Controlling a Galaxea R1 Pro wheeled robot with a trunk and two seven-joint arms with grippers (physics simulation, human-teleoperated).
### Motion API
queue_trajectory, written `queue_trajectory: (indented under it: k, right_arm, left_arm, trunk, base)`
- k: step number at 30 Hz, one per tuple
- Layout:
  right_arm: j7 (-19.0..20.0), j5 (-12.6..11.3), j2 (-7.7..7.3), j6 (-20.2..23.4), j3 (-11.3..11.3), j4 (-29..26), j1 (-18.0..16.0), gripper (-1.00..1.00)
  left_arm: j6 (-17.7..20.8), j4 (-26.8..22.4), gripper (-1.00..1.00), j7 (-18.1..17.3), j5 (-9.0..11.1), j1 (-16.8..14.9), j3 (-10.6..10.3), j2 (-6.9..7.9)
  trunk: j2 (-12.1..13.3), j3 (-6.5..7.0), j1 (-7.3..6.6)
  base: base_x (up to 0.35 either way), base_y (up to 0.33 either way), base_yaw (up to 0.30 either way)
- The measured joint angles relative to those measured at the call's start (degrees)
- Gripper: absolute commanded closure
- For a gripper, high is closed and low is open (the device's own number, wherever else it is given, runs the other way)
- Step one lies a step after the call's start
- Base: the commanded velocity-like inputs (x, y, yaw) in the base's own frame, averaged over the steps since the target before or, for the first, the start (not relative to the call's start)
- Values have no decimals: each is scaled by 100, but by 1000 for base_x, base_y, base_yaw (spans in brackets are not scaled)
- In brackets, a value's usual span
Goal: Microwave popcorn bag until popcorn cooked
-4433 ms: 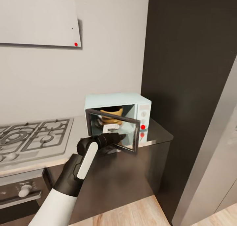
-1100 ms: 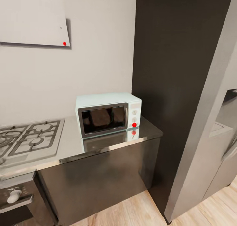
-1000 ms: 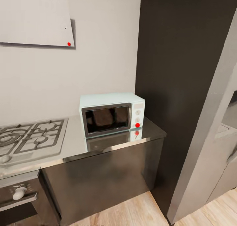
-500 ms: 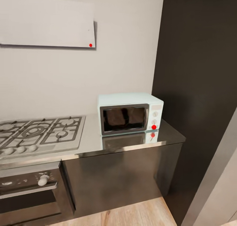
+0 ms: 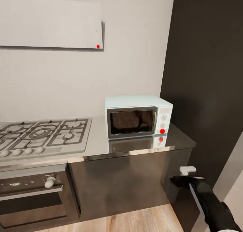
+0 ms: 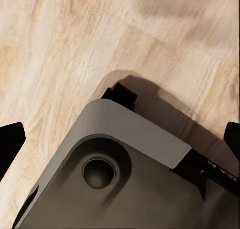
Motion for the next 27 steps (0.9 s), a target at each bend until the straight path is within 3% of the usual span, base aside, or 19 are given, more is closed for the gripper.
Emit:
queue_trajectory:
  k: [2,3,7,10,13,22,23,25,27]
  right_arm:
    - [-20,-289,-10,454,-7,-679,-271,-100]
    - [-30,-400,-11,643,-15,-891,-623,-100]
    - [-56,-478,12,675,-32,-1063,-1264,-100]
    - [-61,-487,63,34,-23,-1074,-1341,-100]
    - [-53,-493,210,-732,5,-1019,-1359,-100]
    - [14,-496,267,-814,47,-1008,-1353,-100]
    - [2,-483,307,-807,53,-1007,-1353,-100]
    - [-36,-454,634,-756,61,-998,-1323,-100]
    - [-40,-442,755,-700,65,-977,-1313,-100]
  left_arm:
    - [-126,-5,-100,-22,-10,0,-5,-19]
    - [-166,-12,-100,-30,-17,0,-7,-31]
    - [-199,-17,-100,-41,-37,0,-8,-185]
    - [-200,-17,-100,-46,-60,0,-8,-218]
    - [-196,-11,-100,-49,-57,0,-4,-211]
    - [-198,-9,-100,-42,-11,1,0,-204]
    - [-201,-9,-100,-42,-10,1,0,-205]
    - [-204,-8,-100,-39,-5,0,1,-205]
    - [-205,-9,-100,-38,-3,0,0,-201]
  trunk:
    - [0,0,0]
    - [0,0,0]
    - [0,0,0]
    - [1,0,0]
    - [0,-1,0]
    - [0,-1,0]
    - [0,-1,0]
    - [0,-1,0]
    - [0,-1,0]
  base:
    - [0,0,0]
    - [0,0,0]
    - [0,-2,0]
    - [0,-163,0]
    - [0,-257,0]
    - [0,-275,0]
    - [0,-196,0]
    - [0,-72,3]
    - [0,-22,148]
